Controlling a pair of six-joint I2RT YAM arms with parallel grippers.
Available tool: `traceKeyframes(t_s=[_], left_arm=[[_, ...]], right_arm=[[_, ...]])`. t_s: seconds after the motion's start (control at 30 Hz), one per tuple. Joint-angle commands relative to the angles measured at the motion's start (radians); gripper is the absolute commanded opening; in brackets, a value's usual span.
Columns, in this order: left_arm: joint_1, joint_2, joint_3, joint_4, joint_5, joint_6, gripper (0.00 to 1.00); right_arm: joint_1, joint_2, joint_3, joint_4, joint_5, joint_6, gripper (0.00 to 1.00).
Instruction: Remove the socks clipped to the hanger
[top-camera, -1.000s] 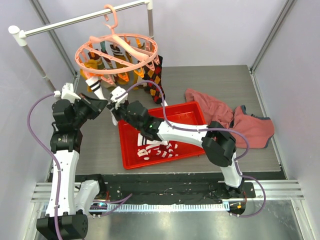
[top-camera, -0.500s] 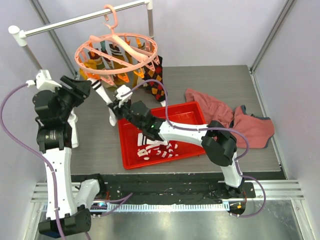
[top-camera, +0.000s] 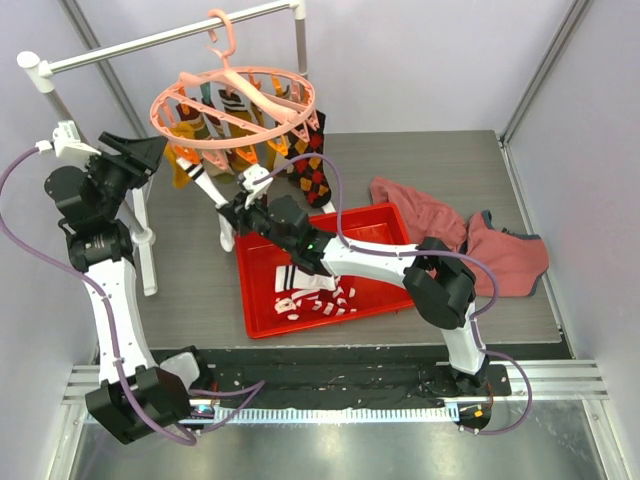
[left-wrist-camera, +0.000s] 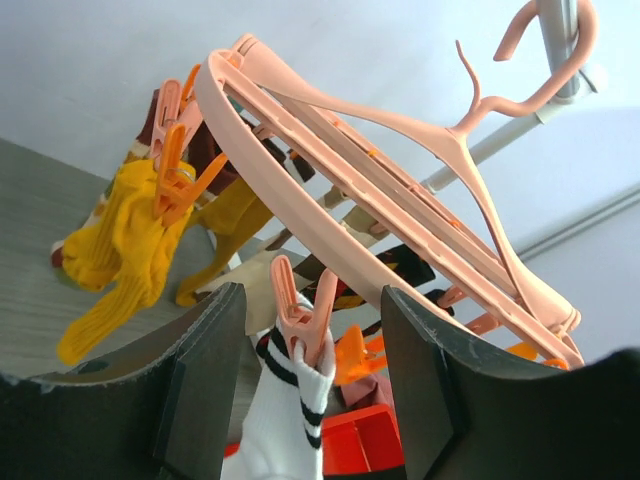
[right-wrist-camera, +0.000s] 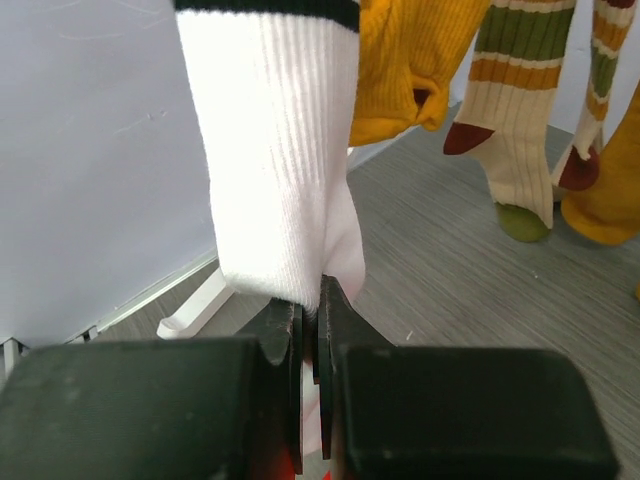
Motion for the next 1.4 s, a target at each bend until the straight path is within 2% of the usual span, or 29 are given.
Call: traceKeyframes(t_s=[0.0,0.37,0.57,0.67,0.87,1.03,1.37], left_arm=[[0.006,0.052,-0.024,0.250,0.135,-0.044,0.60],[0.006,0.060,-0.079,0.333,0.163,-0.041,0.53],[0.006,0.030,-0.093,0.246,0.135,-0.009,0.53],[0.006,0.009,-0.127,0.271,0.126,-0.028,0.54],[0.006,-0.008,-0.111,0.212,0.096,-0.006,0.56],[0.007,0.027,-0.110,0.248,0.117,-0.017,0.56],[0.006,0.118,-0.107,0.432,0.174,-0.113,0.55]], right_arm=[[0.003,-0.066,0.007,0.062,-0.033,0.024,0.01],[-0.002,-0.070,0.024,0.045,-0.034,0.023,0.01],[0.000,-0.064,0.029,0.043,-0.034,0.031,0.01],[-0.002,-0.061,0.026,0.048,-0.040,0.043,0.01],[0.000,-0.061,0.021,0.051,-0.042,0.055,0.01],[-0.002,-0.066,0.022,0.054,-0.046,0.061,0.01],[0.000,-0.077,0.022,0.051,-0.068,0.063,0.01]])
